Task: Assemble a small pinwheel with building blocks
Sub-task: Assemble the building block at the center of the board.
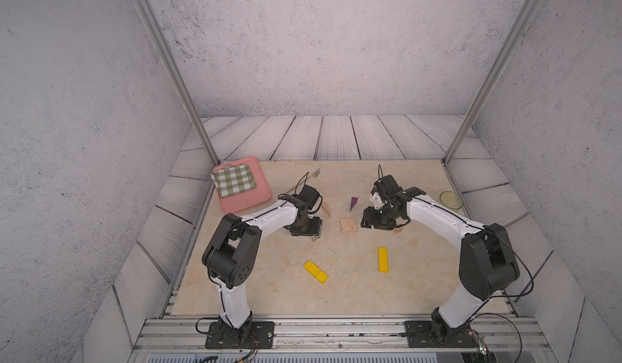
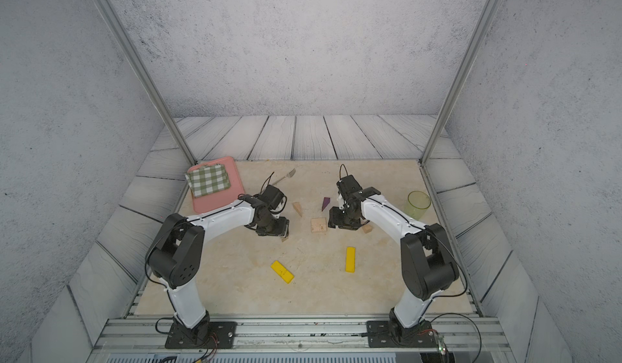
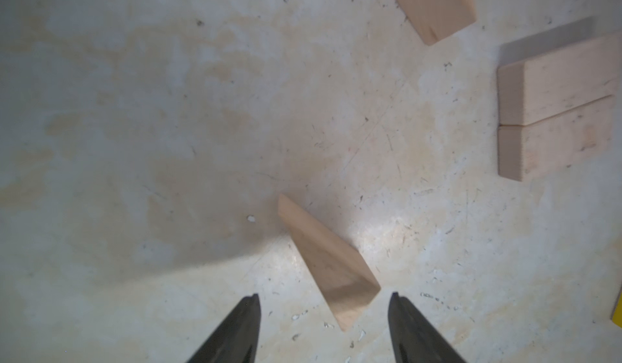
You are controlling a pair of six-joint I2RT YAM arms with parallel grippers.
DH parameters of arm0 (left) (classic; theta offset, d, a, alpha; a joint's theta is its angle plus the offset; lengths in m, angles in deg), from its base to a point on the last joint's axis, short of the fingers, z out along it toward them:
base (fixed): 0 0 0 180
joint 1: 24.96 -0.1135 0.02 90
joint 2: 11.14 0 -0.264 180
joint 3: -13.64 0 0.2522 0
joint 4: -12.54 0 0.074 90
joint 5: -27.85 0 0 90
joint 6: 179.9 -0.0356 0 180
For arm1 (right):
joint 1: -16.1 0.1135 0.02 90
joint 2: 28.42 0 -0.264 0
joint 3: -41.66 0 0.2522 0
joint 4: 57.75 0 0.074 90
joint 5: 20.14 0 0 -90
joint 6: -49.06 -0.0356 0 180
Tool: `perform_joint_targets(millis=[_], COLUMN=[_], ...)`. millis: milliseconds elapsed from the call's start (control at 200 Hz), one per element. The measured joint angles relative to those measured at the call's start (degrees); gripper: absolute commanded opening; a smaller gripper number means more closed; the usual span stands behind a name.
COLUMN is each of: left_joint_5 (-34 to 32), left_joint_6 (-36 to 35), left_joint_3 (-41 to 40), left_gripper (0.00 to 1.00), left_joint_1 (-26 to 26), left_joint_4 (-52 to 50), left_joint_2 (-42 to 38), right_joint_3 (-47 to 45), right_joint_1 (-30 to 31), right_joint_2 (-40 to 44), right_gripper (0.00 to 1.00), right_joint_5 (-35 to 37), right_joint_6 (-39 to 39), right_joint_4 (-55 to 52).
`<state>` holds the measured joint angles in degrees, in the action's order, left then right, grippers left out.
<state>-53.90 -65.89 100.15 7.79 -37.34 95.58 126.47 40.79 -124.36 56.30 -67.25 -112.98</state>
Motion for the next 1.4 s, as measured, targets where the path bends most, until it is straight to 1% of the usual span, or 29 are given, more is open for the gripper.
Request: perform_joint_targets(millis=[140,300,515,686,776,916,1016,1246,1401], left_joint_5=[-1.7,-3.2,-3.6,-3.5,-3.6,-3.8,-4.0,-3.3,-2.4], left_joint_6=[0.0,0.3,0.1,-1.7,-2.6,-5.0,-6.7,-12.2,-16.4], left_joint_3=[3.0,4.6,7.3,8.4,8.4,8.4,8.2,8.4,12.7], left_gripper=[0.62,0.61,0.52,0.32,0.27,0.14,0.08,0.07,0.07], left_joint_1=[0.7,0.9,1.0,1.5,2.0,3.3,4.8,8.7,9.9], left_joint_4=[-1.6,-2.8,-3.9,-5.2,-6.0,-6.1,-6.0,-5.6,-6.7], left_joint_2=[2.7,3.7,5.9,8.8,9.0,9.0,8.9,8.9,11.3], right_joint_3=[-1.4,-1.9,-2.3,-2.4,-2.6,-3.1,-3.5,-4.6,-5.2], right_joint_1=[-0.3,-0.5,-0.5,-0.5,-0.6,-0.7,-0.8,-1.1,-1.2], right_joint_2=[0.8,2.4,2.7,2.7,2.7,2.7,2.7,2.7,2.7], right_gripper=[0.58,0.58,0.58,0.58,0.58,0.58,0.58,0.58,0.58], right_joint_5=[-0.1,-0.5,-1.1,-1.2,-1.3,-1.3,-1.3,-1.3,-1.3], right_joint_6=[0.0,0.0,0.1,0.2,0.3,0.4,0.4,0.4,0.4], right_joint_4=[0.2,0.3,0.6,0.6,0.6,0.7,0.7,1.1,1.3])
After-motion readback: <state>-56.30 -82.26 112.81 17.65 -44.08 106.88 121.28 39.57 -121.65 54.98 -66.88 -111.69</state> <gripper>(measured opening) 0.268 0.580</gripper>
